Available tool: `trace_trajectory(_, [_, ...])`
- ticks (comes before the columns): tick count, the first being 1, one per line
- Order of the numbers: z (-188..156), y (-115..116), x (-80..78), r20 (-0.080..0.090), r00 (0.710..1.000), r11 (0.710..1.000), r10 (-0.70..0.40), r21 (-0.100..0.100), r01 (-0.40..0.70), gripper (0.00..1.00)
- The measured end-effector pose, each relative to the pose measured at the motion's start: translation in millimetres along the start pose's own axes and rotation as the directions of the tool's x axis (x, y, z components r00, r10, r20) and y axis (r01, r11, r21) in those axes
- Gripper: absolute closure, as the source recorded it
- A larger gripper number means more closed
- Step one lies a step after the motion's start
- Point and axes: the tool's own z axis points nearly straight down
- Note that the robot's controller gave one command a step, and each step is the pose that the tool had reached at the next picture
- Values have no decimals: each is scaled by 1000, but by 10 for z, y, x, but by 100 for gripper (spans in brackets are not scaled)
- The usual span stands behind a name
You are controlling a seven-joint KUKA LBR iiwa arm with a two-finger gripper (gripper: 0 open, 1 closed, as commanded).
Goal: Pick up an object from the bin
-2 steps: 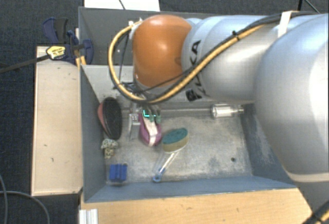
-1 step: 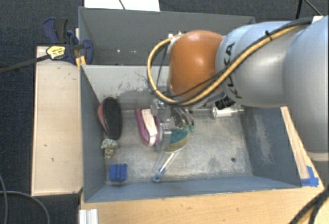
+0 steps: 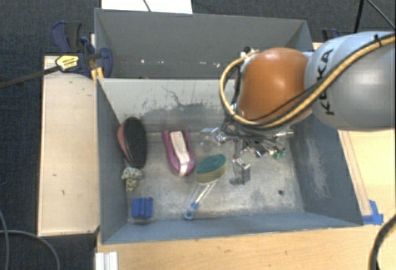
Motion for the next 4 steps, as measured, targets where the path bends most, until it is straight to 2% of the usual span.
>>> trace_trajectory(1, [677,-112,-165,-2,998,998,-57,-4,57,0])
trace_trajectory(2, [638,-115,-166,0,999,999,-51,-3,51,100])
trace_trajectory(3, [-643,57,-240,10,997,997,-82,3,82,100])
trace_trajectory(4, [-1413,216,-96,7,960,960,-281,3,281,100])
